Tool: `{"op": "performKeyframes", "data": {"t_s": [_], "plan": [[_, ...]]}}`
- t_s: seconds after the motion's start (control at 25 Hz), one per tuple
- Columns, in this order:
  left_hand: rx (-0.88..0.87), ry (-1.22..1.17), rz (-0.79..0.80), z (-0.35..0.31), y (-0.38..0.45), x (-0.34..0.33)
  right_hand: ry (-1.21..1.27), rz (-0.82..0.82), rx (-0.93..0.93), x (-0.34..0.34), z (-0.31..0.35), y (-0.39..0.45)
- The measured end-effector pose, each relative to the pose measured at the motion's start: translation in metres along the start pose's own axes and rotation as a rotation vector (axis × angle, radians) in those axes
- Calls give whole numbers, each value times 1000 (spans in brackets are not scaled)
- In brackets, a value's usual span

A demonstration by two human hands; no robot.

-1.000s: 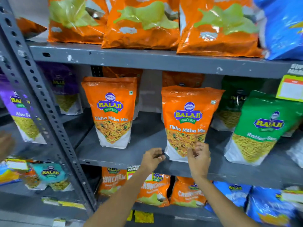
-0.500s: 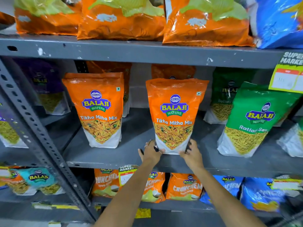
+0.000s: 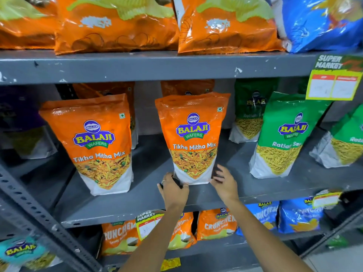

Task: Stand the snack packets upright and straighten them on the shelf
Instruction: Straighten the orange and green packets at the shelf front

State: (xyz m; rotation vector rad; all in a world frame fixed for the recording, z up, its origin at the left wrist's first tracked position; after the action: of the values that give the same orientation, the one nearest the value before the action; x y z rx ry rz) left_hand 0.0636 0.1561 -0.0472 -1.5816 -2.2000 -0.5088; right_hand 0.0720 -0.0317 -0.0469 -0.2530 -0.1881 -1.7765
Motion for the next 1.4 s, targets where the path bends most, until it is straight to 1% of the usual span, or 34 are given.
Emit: {"op": "performKeyframes", "data": {"t_s": [0.04, 0.08, 0.12, 0.16, 0.2, 0.24, 0.28, 0.32, 0.36, 0.4, 0.56, 0.6, 0.68, 0.72, 0.8, 0.88, 0.96, 1.08, 1.16, 1.24, 1.32, 1.4], "plan": [[-12, -77, -10, 0, -5, 3, -24, -89, -2, 11, 0, 0], [-30, -116, -53, -4, -9, 5, -36, -181, 3, 27, -5, 4], [-51, -79, -106, -5, -14, 5, -48, -298, 20, 44, -8, 3], [-67, -1, -116, 1, -12, 1, -36, -397, 25, 55, -7, 3], [-103, 57, -91, 4, -12, 0, 14, -481, 26, 64, -7, 3], [-121, 81, -75, -14, -13, -36, 10, -535, 21, 100, -14, 27], [-111, 29, -71, -42, -14, -84, -8, -561, 41, 147, -22, 61], [-84, -21, -14, -46, -13, -87, 10, -587, 38, 157, -24, 71], [-63, -68, 11, -47, -9, -93, 49, -590, 37, 162, -26, 80], [-40, -48, 31, -42, -7, -98, 64, -571, 31, 162, -29, 81], [4, 138, 32, -29, 0, -102, 9, -309, 83, 146, -35, 86], [-10, 161, 45, -29, 2, -104, -4, -241, 70, 142, -37, 88], [-76, 176, 135, -33, 0, -112, -1, -158, 15, 136, -42, 84], [-127, 149, 217, -37, -4, -118, -7, -117, 5, 132, -45, 80], [-198, -48, 363, -45, -11, -128, -36, -32, 64, 125, -45, 69], [-219, -204, 398, -47, -10, -127, -98, 12, 117, 117, -45, 61], [-200, -206, 376, -45, -6, -121, -141, 0, 155, 112, -45, 56], [-152, -141, 332, -51, 0, -125, -200, 2, 167, 115, -48, 67], [-97, -124, 328, -49, 1, -126, -214, -2, 180, 113, -54, 72], [-81, -128, 328, -49, 0, -127, -228, -11, 195, 113, -55, 72], [-70, -164, 344, -51, -2, -127, -173, -26, 196, 114, -56, 73], [-46, -222, 311, -48, -4, -121, -73, -104, 225, 116, -52, 64]]}}
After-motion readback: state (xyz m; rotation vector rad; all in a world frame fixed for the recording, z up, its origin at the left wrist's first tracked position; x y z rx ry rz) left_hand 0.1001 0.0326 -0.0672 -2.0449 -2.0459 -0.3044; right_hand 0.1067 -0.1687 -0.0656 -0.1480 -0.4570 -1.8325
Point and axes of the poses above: each hand's wrist, its own y-axis towards the middle knuckle, its own x-axis out of the back of the hand, z = x × y, the point moved 5 cm from there along y, towards the middle knuckle, and after that the axes turned 4 degrees about z, right-handed, at the moved point
